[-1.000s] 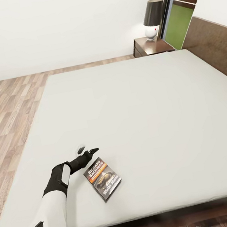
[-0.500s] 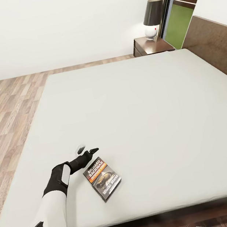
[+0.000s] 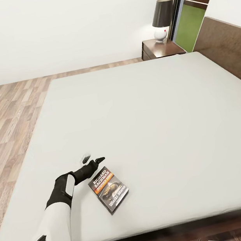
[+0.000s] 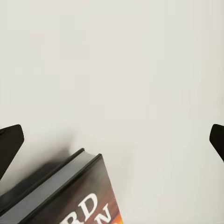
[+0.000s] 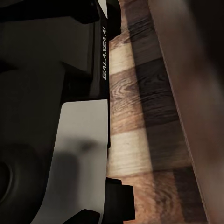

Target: In the bedroom, move the book from the bed onto either nightstand, and place the two sandals side by side next to the bed.

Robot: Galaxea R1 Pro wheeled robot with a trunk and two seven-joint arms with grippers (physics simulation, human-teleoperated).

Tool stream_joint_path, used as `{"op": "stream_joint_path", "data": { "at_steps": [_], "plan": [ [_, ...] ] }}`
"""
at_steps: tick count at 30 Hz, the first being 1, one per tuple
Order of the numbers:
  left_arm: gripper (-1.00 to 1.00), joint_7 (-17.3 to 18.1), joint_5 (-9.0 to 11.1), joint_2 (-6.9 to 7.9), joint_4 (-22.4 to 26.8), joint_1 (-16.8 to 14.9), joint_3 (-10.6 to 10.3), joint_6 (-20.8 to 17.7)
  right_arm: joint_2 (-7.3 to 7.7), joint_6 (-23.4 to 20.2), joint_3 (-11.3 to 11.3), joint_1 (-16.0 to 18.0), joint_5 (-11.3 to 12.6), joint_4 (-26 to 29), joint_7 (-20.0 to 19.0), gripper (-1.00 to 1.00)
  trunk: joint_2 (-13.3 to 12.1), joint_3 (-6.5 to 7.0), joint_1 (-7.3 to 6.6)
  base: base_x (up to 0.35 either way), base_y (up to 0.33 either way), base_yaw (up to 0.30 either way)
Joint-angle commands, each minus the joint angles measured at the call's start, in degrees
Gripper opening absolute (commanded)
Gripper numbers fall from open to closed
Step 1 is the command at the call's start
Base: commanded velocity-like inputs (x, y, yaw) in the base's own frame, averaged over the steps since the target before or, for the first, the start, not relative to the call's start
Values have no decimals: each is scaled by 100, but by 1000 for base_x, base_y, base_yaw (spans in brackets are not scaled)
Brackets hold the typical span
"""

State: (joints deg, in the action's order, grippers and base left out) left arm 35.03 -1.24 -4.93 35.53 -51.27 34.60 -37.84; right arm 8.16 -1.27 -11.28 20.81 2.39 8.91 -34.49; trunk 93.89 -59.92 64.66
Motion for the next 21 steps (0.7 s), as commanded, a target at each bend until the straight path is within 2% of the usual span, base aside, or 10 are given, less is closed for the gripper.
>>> {"op": "stream_joint_path", "data": {
  "at_steps": [1, 9, 21],
  "plan": [
    [100, 26, -11, -8, 7, -6, 43, -48, 1, -13, -15, 2, 24, -3, -27, 100, 2, -3, 0, 0, 0, 0],
    [100, 22, -8, -8, 7, -6, 39, -48, 1, -13, -15, 2, 24, -3, -30, 100, 2, -3, 0, -132, 0, 0],
    [100, 22, -9, -15, 7, -6, 38, -48, 1, -13, -15, 2, 24, -3, -29, 100, 2, -3, 0, -13, 0, 0]
  ]
}}
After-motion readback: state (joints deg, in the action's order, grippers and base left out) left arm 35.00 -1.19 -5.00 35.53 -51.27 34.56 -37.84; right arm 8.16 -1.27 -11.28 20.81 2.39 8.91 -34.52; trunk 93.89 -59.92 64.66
